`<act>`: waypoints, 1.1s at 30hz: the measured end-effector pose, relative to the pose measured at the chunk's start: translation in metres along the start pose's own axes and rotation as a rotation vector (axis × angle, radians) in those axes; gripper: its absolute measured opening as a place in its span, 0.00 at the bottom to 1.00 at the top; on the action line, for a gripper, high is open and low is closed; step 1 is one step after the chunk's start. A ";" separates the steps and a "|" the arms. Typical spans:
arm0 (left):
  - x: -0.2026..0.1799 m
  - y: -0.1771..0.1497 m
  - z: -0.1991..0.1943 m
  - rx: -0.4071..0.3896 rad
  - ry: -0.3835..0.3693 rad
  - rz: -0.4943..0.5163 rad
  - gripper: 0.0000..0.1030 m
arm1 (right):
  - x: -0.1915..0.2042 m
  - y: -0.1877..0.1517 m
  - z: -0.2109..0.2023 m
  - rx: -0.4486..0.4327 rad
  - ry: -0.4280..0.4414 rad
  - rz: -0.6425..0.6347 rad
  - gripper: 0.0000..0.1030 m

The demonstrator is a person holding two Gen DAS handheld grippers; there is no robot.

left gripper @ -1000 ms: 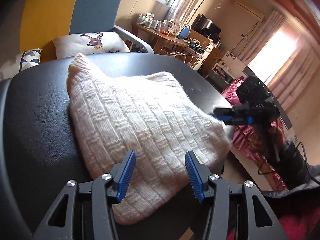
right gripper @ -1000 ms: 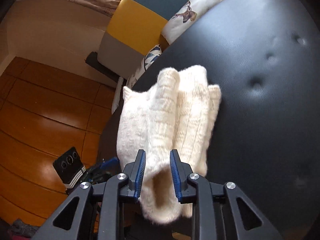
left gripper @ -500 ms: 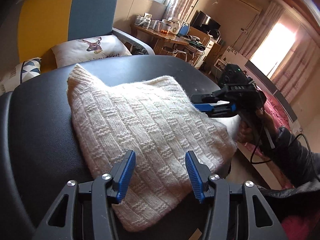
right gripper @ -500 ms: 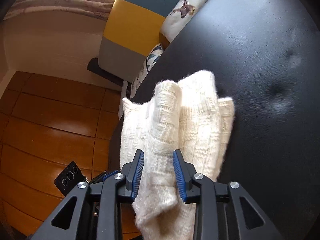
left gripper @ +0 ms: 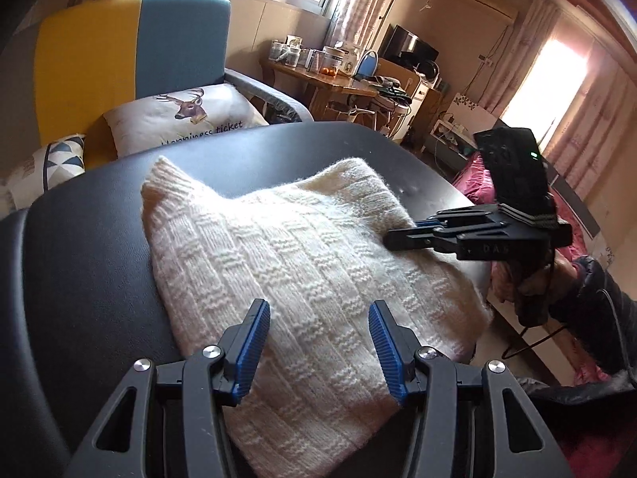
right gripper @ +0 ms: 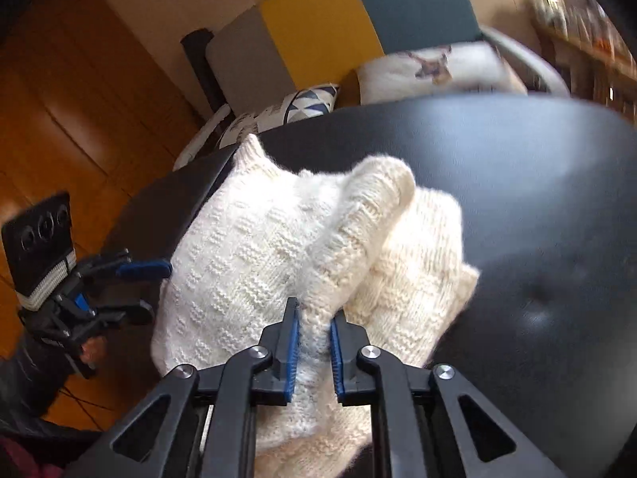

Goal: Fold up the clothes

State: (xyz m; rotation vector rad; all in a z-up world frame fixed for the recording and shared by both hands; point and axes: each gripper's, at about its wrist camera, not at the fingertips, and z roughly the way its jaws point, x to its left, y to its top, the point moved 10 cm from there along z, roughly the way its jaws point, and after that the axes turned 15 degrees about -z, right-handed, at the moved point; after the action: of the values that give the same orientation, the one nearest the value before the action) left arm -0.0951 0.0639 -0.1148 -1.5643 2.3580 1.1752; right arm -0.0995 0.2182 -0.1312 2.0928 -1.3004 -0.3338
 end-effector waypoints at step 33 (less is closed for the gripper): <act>-0.029 -0.052 0.012 0.042 0.005 0.020 0.59 | 0.041 -0.038 -0.048 -0.026 0.141 -0.085 0.23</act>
State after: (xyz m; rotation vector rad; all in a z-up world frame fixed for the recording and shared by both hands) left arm -0.0432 0.0833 -0.1384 -1.5369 2.3906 1.1185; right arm -0.0281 0.2127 -0.1146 2.1135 -1.1217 -0.2343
